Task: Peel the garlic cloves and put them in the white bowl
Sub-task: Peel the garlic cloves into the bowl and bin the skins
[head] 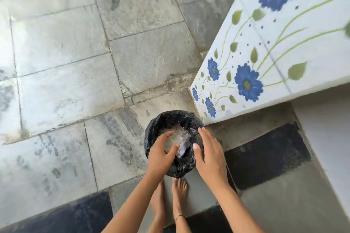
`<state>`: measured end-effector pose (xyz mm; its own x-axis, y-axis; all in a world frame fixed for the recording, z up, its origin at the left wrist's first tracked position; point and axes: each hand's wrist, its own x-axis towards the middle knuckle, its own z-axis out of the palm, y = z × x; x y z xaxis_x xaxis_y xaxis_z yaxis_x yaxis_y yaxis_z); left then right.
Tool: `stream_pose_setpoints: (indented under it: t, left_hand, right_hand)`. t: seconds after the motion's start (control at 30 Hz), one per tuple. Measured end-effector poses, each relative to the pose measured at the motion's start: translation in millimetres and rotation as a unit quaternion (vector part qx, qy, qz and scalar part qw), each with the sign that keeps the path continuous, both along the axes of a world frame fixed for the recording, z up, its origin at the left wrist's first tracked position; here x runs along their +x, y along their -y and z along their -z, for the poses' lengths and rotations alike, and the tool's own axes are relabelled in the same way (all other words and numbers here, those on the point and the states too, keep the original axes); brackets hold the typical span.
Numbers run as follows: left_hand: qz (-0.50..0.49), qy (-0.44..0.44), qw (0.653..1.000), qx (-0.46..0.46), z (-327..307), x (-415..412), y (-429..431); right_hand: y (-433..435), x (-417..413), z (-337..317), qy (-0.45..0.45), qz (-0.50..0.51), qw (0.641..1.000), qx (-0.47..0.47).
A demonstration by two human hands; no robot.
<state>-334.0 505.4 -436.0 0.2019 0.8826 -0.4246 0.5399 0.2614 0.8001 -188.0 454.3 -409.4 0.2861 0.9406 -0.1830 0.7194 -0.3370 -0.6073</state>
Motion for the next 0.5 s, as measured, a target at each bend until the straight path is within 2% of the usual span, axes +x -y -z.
stream_pose_setpoints:
  t: [0.13,0.3,0.4,0.5]
  left_hand:
    - [0.126,-0.018,0.98,0.153,-159.4,4.4,1.7]
    - [0.19,0.079,0.952,0.228,-317.8,27.2,42.0]
    - [0.229,0.135,0.924,0.276,-375.4,52.6,81.7]
    - [0.279,0.163,0.892,0.316,-408.9,93.2,121.7]
  right_hand:
    - [36.9,-2.4,-141.2,0.088,0.035,0.991,0.095]
    - [110.7,8.7,-300.4,0.12,0.098,0.958,0.242]
    - [170.9,30.1,-354.2,0.143,0.168,0.926,0.307]
    - [235.4,64.3,-379.0,0.187,0.232,0.899,0.321]
